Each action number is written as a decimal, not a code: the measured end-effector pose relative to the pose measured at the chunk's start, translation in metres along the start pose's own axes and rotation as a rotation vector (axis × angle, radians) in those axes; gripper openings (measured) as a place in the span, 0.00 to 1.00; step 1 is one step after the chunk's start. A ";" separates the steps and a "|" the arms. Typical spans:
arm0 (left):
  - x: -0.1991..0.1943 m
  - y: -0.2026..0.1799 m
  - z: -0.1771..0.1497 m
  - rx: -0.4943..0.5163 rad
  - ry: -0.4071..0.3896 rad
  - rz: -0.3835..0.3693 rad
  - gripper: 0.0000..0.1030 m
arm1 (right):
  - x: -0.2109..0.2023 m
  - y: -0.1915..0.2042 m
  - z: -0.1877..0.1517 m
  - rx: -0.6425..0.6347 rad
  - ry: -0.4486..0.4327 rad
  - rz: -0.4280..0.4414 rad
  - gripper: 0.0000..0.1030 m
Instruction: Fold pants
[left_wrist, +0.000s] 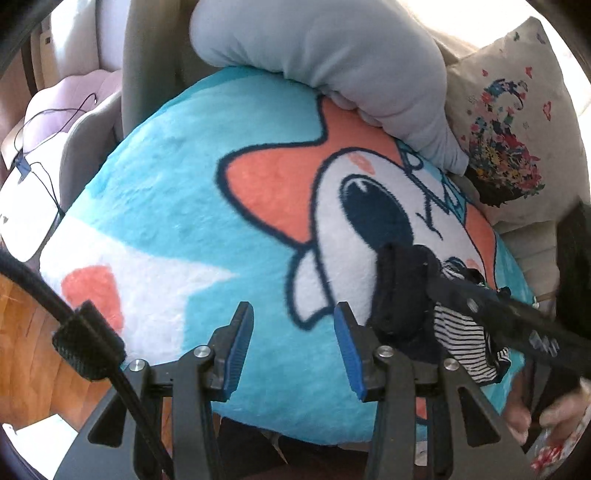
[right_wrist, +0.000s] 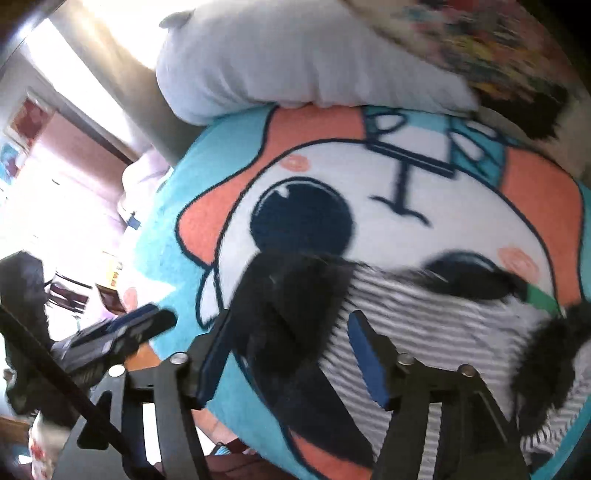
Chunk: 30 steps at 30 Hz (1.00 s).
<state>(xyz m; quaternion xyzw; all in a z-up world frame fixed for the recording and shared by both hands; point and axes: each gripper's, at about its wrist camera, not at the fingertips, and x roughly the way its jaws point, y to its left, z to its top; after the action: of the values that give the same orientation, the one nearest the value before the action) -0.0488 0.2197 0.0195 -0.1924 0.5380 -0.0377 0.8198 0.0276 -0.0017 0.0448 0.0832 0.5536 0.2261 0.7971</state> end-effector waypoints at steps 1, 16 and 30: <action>0.000 0.006 -0.001 -0.007 0.003 -0.004 0.43 | 0.009 0.007 0.006 -0.003 0.015 -0.027 0.68; 0.010 0.012 -0.002 -0.010 0.052 -0.144 0.43 | 0.056 0.029 0.012 -0.021 0.046 -0.331 0.28; 0.055 -0.062 -0.012 0.067 0.162 -0.378 0.31 | 0.016 -0.017 0.005 0.180 0.031 -0.021 0.27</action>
<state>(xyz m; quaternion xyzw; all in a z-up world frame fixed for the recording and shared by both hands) -0.0279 0.1440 -0.0101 -0.2590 0.5549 -0.2242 0.7581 0.0415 -0.0088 0.0269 0.1453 0.5848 0.1682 0.7801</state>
